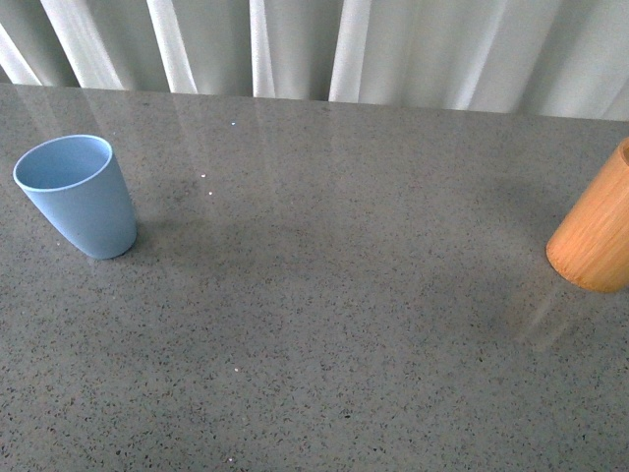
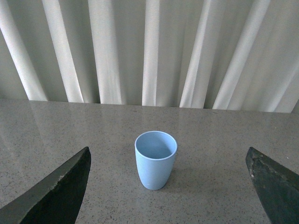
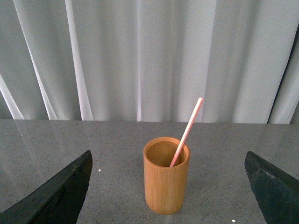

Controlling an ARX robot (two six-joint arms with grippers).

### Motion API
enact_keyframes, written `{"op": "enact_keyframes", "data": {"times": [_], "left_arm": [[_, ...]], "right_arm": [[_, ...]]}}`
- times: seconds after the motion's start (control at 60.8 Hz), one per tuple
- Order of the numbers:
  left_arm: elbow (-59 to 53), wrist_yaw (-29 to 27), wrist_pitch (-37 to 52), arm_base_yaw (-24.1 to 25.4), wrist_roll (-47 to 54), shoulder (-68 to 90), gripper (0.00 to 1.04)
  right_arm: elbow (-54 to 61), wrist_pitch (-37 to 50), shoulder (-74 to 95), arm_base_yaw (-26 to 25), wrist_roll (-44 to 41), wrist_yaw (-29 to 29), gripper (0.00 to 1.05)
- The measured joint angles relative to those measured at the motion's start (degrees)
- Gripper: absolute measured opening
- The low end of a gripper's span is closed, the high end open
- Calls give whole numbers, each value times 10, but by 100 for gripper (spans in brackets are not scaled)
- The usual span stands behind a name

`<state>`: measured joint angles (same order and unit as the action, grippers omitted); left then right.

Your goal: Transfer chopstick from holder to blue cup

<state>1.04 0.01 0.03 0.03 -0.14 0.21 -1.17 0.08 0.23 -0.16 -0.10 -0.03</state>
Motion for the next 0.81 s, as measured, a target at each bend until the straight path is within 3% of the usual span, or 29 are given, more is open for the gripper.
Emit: {"op": "enact_keyframes", "data": {"times": [0.74, 0.773, 0.806], "left_arm": [[0, 0, 0, 0, 0, 0, 98], [16, -15, -45, -6, -15, 24, 98], [68, -39, -155, -19, -52, 100, 98]], "right_arm": [[0, 0, 0, 0, 0, 0, 95], [0, 0, 0, 0, 0, 0, 95], [0, 0, 0, 0, 0, 0, 95]]}}
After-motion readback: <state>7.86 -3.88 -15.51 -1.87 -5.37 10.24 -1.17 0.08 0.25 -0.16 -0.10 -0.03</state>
